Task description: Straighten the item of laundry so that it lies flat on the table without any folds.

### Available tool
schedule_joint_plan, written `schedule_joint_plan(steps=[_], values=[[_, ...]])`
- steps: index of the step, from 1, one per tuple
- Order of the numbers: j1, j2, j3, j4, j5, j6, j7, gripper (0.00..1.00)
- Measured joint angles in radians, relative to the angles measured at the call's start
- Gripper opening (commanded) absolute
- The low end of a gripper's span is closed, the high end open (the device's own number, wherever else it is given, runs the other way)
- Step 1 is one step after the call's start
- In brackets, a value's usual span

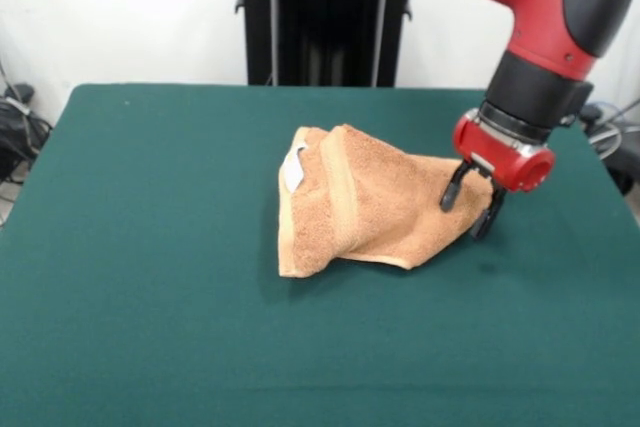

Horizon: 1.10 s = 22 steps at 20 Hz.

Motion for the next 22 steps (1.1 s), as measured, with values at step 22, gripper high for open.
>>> schedule_joint_plan(steps=[22], values=[[0.015,0.005,-0.008,-0.021,0.004,-0.006,0.0,1.0]])
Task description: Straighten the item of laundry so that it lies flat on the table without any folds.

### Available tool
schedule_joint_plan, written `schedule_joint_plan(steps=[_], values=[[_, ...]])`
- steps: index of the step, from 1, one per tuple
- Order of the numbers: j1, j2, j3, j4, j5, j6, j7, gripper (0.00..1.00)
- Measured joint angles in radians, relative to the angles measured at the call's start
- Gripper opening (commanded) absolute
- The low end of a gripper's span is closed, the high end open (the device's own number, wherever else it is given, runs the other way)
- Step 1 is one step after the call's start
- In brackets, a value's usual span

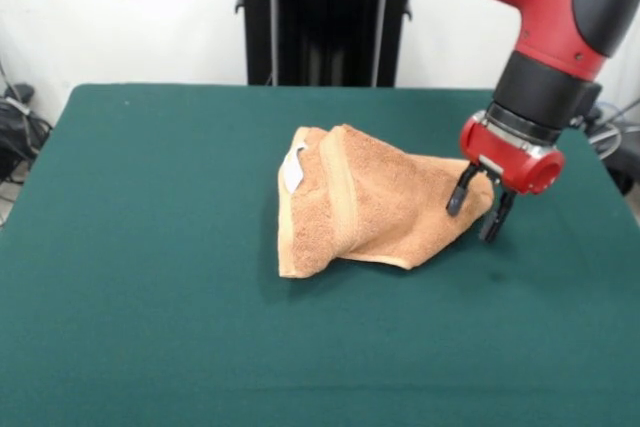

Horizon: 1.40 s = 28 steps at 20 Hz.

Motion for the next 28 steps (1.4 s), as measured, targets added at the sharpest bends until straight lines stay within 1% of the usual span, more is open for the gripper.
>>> schedule_joint_plan(steps=[2,6,10,12,14,16,19,25,28], values=[[-0.003,0.0,0.0,0.0,-0.004,0.0,0.0,1.0],[-0.053,-0.009,0.016,0.0,-0.088,-0.025,0.0,1.0],[-0.167,-0.032,0.059,0.001,-0.263,-0.098,0.0,1.0],[-0.219,-0.04,0.079,0.004,-0.33,-0.131,0.0,1.0],[-0.255,-0.045,0.088,0.008,-0.37,-0.154,0.0,1.0],[-0.285,-0.049,0.094,0.013,-0.399,-0.17,0.0,1.0],[-0.313,-0.053,0.1,0.018,-0.411,-0.178,0.0,1.0],[-0.3,-0.062,0.101,0.018,-0.411,-0.178,0.0,1.0],[-0.269,-0.069,0.101,0.018,-0.401,-0.178,0.0,1.0]])
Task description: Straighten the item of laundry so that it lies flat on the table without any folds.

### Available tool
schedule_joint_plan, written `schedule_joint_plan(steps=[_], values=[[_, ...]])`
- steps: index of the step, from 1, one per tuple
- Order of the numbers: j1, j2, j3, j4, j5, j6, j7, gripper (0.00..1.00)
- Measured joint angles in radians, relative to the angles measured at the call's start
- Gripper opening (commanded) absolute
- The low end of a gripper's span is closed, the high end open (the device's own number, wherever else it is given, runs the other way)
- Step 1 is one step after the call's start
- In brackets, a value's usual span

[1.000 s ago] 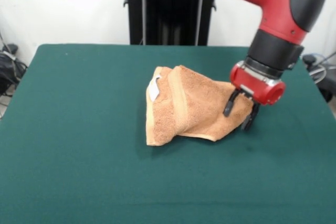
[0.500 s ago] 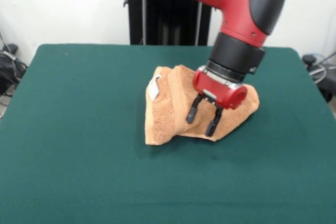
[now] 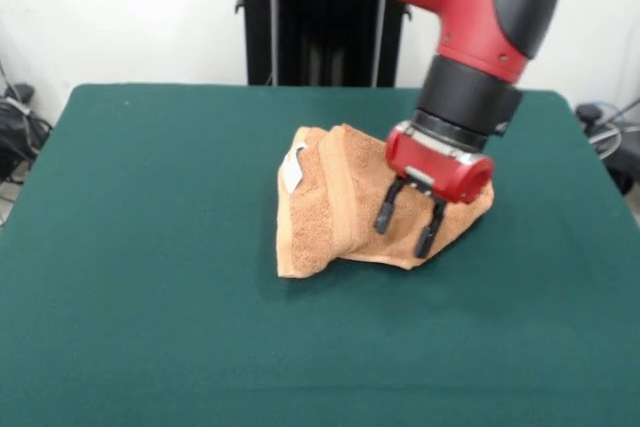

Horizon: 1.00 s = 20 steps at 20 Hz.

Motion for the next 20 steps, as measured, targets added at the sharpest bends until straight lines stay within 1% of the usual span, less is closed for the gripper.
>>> schedule_joint_plan(steps=[5,10,12,13,16,20], values=[[0.048,-0.006,0.0,0.0,0.012,0.0,0.0,1.0],[0.051,-0.008,0.003,0.0,0.008,0.0,0.0,1.0],[0.037,-0.01,0.006,0.0,-0.007,0.0,0.0,1.0],[0.014,-0.014,0.014,0.001,-0.033,-0.001,0.0,1.0],[-0.016,-0.017,0.024,0.002,-0.072,-0.006,0.0,1.0],[-0.099,-0.01,0.043,0.003,-0.169,-0.033,0.0,1.0]])
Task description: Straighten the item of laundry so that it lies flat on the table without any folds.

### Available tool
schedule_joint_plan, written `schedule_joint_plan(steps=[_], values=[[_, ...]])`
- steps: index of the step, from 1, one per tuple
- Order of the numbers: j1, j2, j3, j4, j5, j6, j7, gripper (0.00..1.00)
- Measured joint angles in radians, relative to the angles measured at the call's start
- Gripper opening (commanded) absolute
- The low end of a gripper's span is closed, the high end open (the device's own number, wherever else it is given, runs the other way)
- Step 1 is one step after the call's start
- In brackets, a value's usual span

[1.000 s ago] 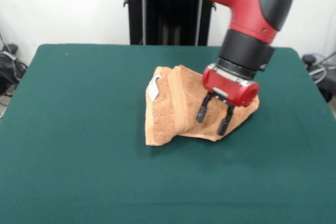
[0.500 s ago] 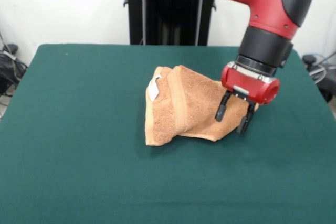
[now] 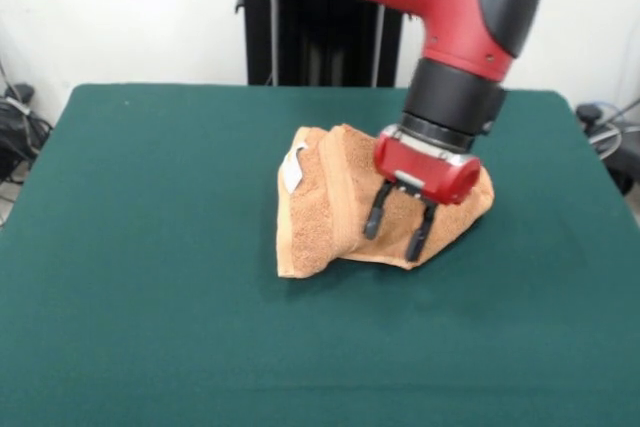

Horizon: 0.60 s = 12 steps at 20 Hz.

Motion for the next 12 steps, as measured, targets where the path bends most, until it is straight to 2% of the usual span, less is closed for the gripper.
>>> schedule_joint_plan(steps=[6,12], values=[[-0.023,0.017,0.0,0.008,-0.015,-0.038,0.0,1.0],[0.007,0.018,0.0,0.036,-0.007,-0.066,0.0,1.0]])
